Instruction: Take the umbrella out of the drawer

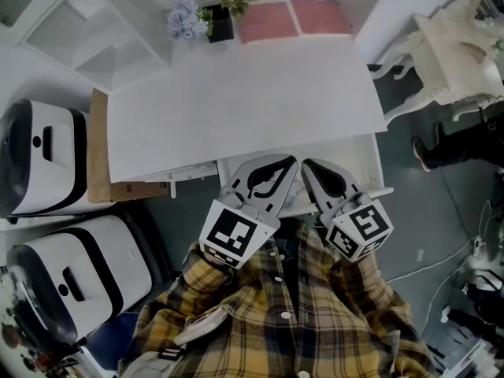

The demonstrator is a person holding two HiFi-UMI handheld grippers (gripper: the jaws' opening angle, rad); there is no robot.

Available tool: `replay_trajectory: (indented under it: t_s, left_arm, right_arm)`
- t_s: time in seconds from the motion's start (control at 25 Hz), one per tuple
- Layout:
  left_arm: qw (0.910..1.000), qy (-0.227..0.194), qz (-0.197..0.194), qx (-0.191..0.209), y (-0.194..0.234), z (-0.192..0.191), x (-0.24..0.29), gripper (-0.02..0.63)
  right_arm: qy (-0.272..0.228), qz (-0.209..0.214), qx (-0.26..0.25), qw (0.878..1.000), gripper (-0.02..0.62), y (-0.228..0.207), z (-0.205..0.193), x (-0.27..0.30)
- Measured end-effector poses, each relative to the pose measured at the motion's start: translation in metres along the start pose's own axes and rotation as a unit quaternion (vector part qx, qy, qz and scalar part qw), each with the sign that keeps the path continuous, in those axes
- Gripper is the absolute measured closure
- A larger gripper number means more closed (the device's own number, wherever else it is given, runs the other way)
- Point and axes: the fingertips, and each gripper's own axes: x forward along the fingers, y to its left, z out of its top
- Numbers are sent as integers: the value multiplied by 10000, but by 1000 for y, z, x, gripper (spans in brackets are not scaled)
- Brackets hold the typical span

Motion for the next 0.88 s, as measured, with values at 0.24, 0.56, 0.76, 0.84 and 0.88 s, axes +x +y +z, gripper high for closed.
replay_trajectory:
  t_s: [0.24,0.56,0.76,0.84,0.88]
  left_arm:
    - [9998,153,-100,-35,5,-13,1,584]
    - [9983,413,-406,61,-1,-37,12,583]
    - [9951,731,-651,104,-4,-62,20,583]
    - [9939,849,-695,96,-2,-73,22,583]
    - [9932,911,-708,114,-2,-79,23,583]
  right_arm:
    - [32,-171,42,9998,577,-1,-6,-1]
    - [181,-396,137,9990,578,-13,-20,-2]
    - [277,-526,232,9980,577,-21,-33,-4]
    - [324,-570,252,9975,577,-25,-39,-3]
    - [346,-588,263,9973,577,-27,-42,-3]
